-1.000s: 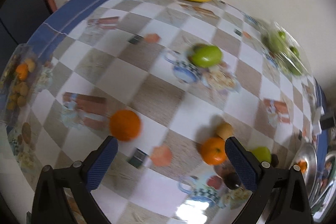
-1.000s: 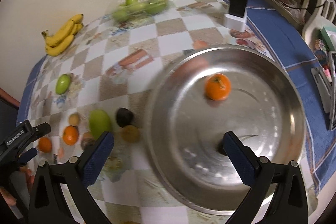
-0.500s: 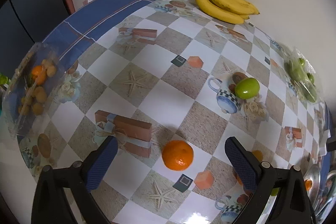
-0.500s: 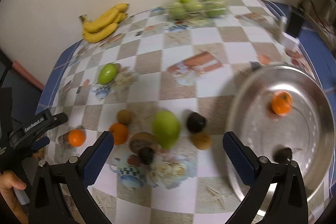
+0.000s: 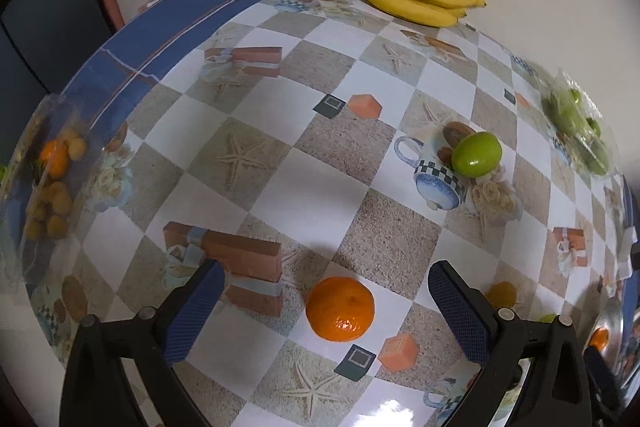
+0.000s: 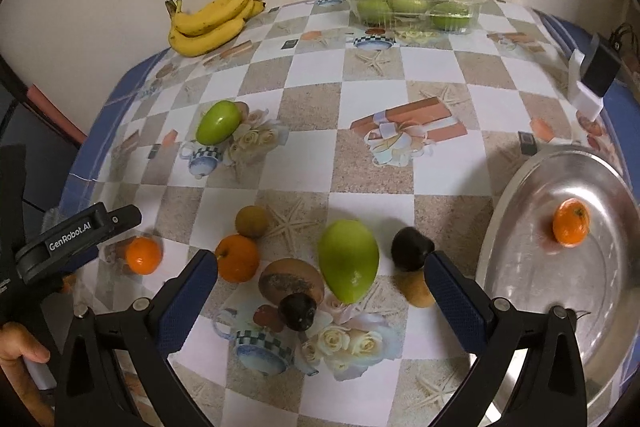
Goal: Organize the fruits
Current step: 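Grasp the green mango with the right tool while the left tool grasps another orange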
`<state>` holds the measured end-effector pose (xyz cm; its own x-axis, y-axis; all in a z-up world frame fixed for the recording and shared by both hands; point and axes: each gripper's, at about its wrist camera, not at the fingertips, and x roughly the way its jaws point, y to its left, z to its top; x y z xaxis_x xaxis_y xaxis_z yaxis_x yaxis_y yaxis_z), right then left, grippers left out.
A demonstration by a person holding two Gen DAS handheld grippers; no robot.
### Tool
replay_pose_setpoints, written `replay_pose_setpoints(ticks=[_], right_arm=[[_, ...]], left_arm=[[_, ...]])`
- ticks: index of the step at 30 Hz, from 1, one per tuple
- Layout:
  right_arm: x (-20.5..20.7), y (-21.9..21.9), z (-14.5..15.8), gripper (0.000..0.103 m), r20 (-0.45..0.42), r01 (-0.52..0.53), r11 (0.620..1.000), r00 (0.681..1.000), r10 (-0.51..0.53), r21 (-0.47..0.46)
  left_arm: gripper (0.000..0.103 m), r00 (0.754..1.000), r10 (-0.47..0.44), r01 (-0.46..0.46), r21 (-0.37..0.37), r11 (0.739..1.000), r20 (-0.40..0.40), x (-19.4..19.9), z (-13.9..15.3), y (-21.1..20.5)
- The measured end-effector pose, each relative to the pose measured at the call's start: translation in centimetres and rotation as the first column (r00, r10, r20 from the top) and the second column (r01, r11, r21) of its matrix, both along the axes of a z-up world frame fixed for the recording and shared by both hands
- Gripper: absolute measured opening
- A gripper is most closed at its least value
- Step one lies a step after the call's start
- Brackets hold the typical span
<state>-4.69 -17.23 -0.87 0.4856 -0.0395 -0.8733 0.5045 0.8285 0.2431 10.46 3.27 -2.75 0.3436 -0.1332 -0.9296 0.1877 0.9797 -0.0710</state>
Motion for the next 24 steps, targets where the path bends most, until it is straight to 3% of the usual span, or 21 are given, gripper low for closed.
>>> replay_pose_setpoints(ticks=[2,10,15,18,24], right_arm=[[0.2,0.1,0.0,0.102,-0.008,-0.005,1.000,1.000,0.005,-0.023],[0.7,-0.1,-0.9,0.075,-0.034,-0.009,1.000,0.999,0.009,-0.020],[0.8,-0.1,-1.1,0.064,-0.041,-0.011,1.000,0.999,0.010,-0.022],[0.9,-0.1,-1.3,0.052,-0.050,-0.014,1.000,0.999,0.014,-0.012],[0.7,-0.3,-2.4,0.047,-0.089,0.000,1.000,0.996,-0.001,-0.012]], left_arm=[[0.103,1.000,-0.013,0.013,-0.001,1.000,-0.001,0.0,-0.2,-0.2],[0.103,0.999,-0.044,0.044,0.003,0.999,-0.009,0.1,-0.4,-0.6],[0.102,0.999,-0.024,0.024,-0.025,0.999,-0.034,0.2,-0.9,-0.2],[0.095,0.999,-0.023,0.021,-0.040,0.999,-0.050,0.3,-1.1,0.0],[0.083,0.996,-0.022,0.017,-0.052,0.998,-0.086,0.5,-1.7,0.2]])
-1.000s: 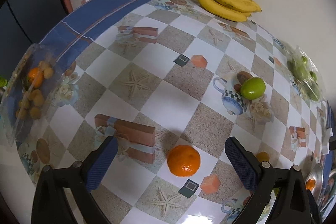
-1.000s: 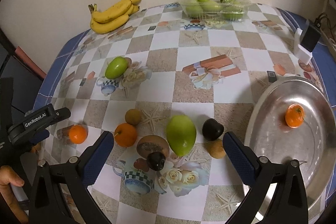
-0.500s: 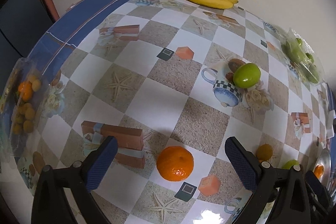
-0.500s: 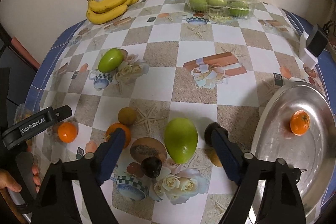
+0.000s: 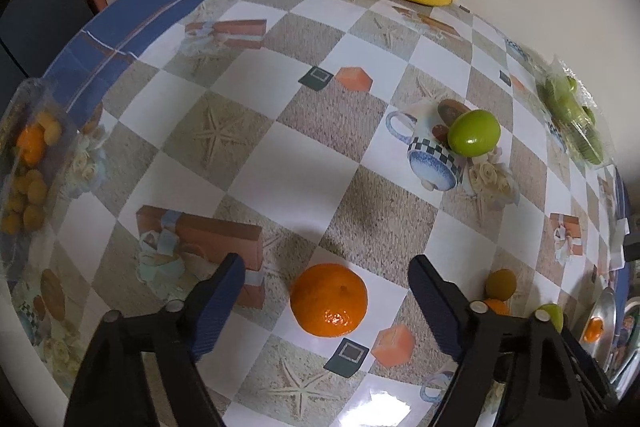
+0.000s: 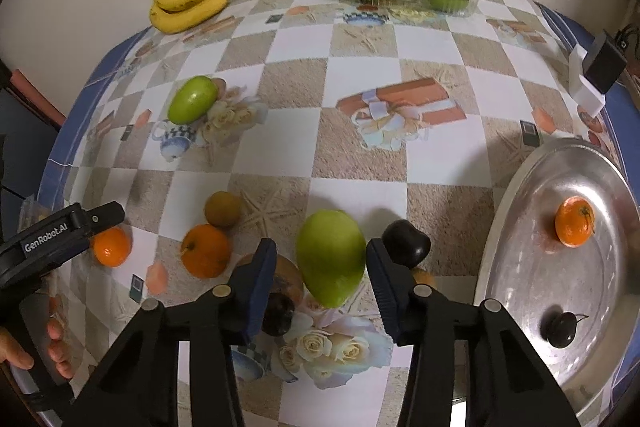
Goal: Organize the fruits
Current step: 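Grasp the green mango with the right tool while the left tool grasps another orange, then carry the mango toward the bowl while the left tool carries the orange in and releases it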
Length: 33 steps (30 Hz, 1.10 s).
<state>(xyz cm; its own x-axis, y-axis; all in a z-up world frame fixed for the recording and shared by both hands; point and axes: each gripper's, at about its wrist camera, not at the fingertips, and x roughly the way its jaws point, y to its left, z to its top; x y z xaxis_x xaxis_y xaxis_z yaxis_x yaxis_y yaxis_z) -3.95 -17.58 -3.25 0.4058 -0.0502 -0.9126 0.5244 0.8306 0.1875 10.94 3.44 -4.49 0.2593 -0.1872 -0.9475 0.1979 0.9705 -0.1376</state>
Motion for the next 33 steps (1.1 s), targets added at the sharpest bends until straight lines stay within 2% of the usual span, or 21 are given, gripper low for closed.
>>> replay_pose_setpoints(ticks=[3,7,10,17,26,33], right_arm=[[0.0,0.0,-0.4,0.046,-0.015,0.000,1.000,1.000,0.000,-0.003],[0.0,-0.1,-1.1,0.041,-0.031,0.005,1.000,1.000,-0.005,0.007],[0.0,-0.3,-1.1,0.041,-0.029,0.013,1.000,1.000,-0.012,0.014],[0.0,-0.2,-0.7,0.041,-0.016,0.012,1.000,1.000,-0.012,0.022],[-0.6,-0.5,2.1,0.041,0.055,0.030,0.999,0.998,-0.032,0.031],[-1.7,-1.1,3.3,0.041,0.060,0.057,0.998,0.996,-0.059,0.033]], left_arm=[[0.075,1.000,0.001,-0.002,-0.004,1.000,-0.023,0.1,-0.5,0.0],[0.056,0.999,0.014,-0.015,-0.018,1.000,-0.045,0.1,-0.9,0.2],[0.042,0.998,0.013,-0.014,-0.019,1.000,-0.054,0.1,-1.1,0.3],[0.042,0.999,0.011,-0.013,-0.037,0.999,-0.032,-0.2,-0.3,0.3],[0.042,0.999,-0.006,0.009,-0.060,0.998,0.042,-0.9,2.5,-0.5],[0.042,0.997,-0.024,0.029,-0.068,0.997,0.074,-1.6,3.9,-1.4]])
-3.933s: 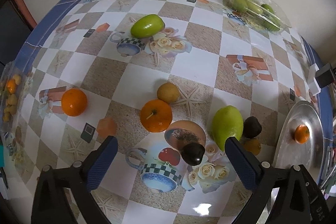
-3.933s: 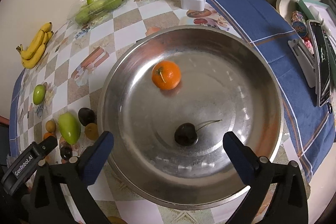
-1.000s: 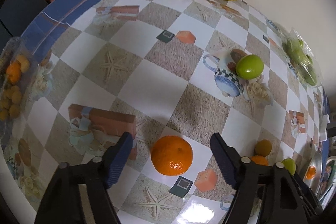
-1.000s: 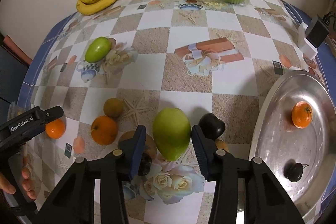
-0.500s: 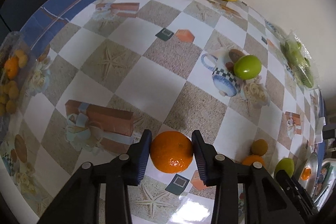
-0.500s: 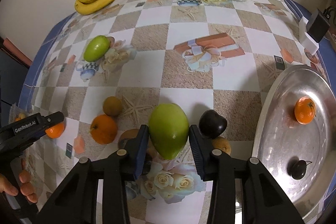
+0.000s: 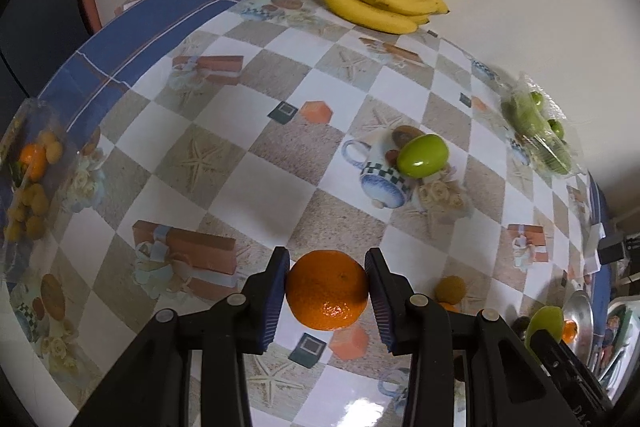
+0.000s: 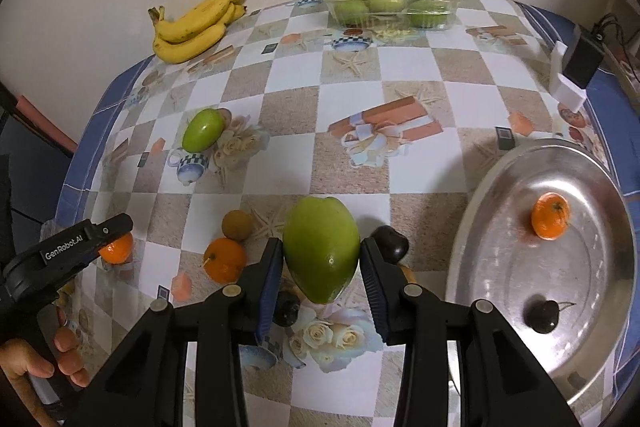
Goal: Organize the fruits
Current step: 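Carry the mango toward the bowl while the left tool carries the orange in and releases it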
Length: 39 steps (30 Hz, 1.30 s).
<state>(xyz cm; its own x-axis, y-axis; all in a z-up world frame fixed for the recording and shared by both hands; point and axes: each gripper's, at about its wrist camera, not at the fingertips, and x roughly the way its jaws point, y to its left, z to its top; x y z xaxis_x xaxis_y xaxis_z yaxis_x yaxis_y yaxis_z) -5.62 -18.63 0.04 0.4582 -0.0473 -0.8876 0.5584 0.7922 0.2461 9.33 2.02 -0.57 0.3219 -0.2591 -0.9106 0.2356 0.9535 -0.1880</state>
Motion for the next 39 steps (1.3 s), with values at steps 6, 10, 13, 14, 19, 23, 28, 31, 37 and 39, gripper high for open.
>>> replay_pose_setpoints(ticks=[6,10,13,14,19,23,28,31,37,39], right_arm=[[-1.0,-1.0,0.0,0.041,-0.012,0.033,0.999,0.999,-0.033,0.012],[-2.0,-2.1,-0.3,0.041,-0.023,0.073,0.997,0.997,-0.073,0.023],[-2.9,-3.2,-0.4,0.041,-0.028,0.110,0.993,0.994,-0.110,0.030],[-3.3,-3.6,-0.4,0.041,-0.031,0.124,0.992,0.992,-0.123,0.030],[-5.5,-5.9,-0.6,0.041,-0.042,0.210,0.976,0.977,-0.208,0.054],[-7.5,-7.4,-0.7,0.041,-0.052,0.270,0.962,0.962,-0.267,0.050],[-9.8,-9.1,-0.7,0.041,-0.052,0.335,0.940,0.942,-0.332,0.058],[-11.2,-10.3,-0.9,0.041,-0.058,0.376,0.924,0.926,-0.372,0.072],[-13.8,-12.3,-1.1,0.041,-0.073,0.454,0.889,0.890,-0.449,0.066],[-14.6,-12.9,-1.1,0.041,-0.075,0.476,0.878,0.879,-0.472,0.056]], left_arm=[[0.042,1.000,-0.029,0.029,0.001,1.000,0.008,-0.9,0.3,-1.9],[0.042,0.998,-0.068,0.068,0.005,0.998,0.012,-2.0,0.6,-3.7],[0.042,0.995,-0.097,0.097,0.004,0.995,0.015,-2.9,0.7,-5.0],[0.042,0.994,-0.109,0.109,-0.001,0.994,0.012,-3.2,0.8,-5.5],[0.042,0.986,-0.164,0.164,-0.043,0.986,-0.010,-4.7,0.8,-7.7],[0.042,0.974,-0.226,0.225,-0.058,0.973,-0.010,-6.5,1.0,-10.0],[0.042,0.952,-0.305,0.304,-0.079,0.949,-0.011,-8.8,1.3,-12.6],[0.042,0.934,-0.356,0.354,-0.085,0.931,-0.007,-10.3,1.4,-14.3],[0.042,0.884,-0.467,0.465,-0.106,0.879,0.004,-13.8,1.8,-17.6],[0.042,0.865,-0.502,0.497,-0.123,0.859,-0.006,-14.8,1.6,-18.5]])
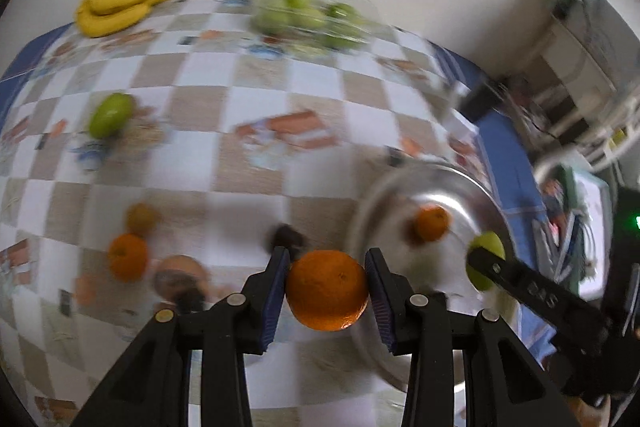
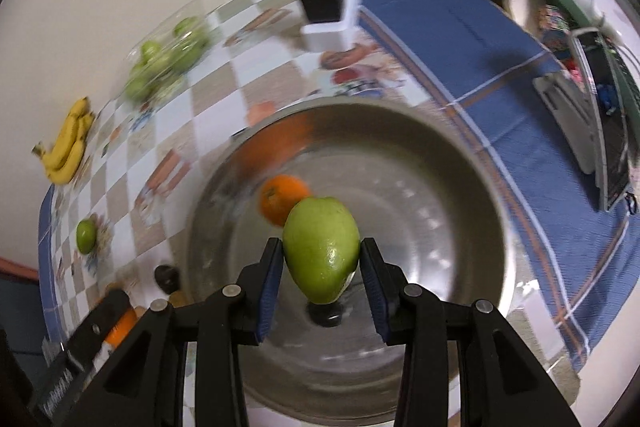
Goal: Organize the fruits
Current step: 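Carry the mango toward the bowl while the left tool carries the orange in and releases it, then lower the green mango into the steel bowl and open the right tool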
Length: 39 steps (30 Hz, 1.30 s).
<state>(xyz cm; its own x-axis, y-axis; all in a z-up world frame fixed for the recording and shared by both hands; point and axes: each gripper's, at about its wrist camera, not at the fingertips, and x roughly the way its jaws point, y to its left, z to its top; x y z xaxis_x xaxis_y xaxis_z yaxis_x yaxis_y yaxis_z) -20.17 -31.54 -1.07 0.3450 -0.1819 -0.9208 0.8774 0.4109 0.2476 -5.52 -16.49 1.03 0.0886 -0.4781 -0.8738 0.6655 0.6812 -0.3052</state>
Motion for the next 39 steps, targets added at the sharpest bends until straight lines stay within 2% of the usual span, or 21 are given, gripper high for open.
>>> replay_pose_setpoints(ticks=[9,17,25,27,29,35,39], right_arm=[[-2.5,-1.5,-0.5,0.041,-0.014,0.076,0.997,0.997,-0.076,0.002],[-2.0,-1.4,-1.9,0.041,-0.044,0.058,0.997,0.997,-0.056,0.044],[-1.8,-1.3,-2.5,0.041,-0.051,0.049,0.997,0.998,-0.046,0.063],[-1.6,-1.2,-2.5,0.041,-0.054,0.045,0.997,0.998,-0.042,0.064],[-1.6,-1.2,-2.6,0.041,-0.053,0.044,0.997,0.998,-0.040,0.067],[-1.3,-1.2,-2.5,0.042,-0.054,0.041,0.997,0.998,-0.038,0.060],[-1.4,-1.2,-1.9,0.041,-0.043,0.045,0.998,0.998,-0.043,0.044]], left_arm=[[0.042,0.992,-0.129,0.129,0.004,0.992,0.013,-3.5,-0.7,-2.9],[0.042,0.989,-0.147,0.147,0.040,0.988,-0.004,-4.3,-2.3,-3.6],[0.043,0.987,-0.159,0.159,0.048,0.986,-0.006,-4.6,-2.5,-3.9],[0.046,0.987,-0.161,0.161,0.044,0.986,-0.003,-4.6,-2.3,-4.0],[0.052,0.987,-0.162,0.162,0.042,0.986,0.002,-4.6,-2.2,-4.0],[0.052,0.988,-0.153,0.152,0.041,0.987,0.006,-4.4,-2.0,-3.8],[0.056,0.991,-0.130,0.129,0.046,0.991,0.012,-3.9,-1.8,-3.5]])
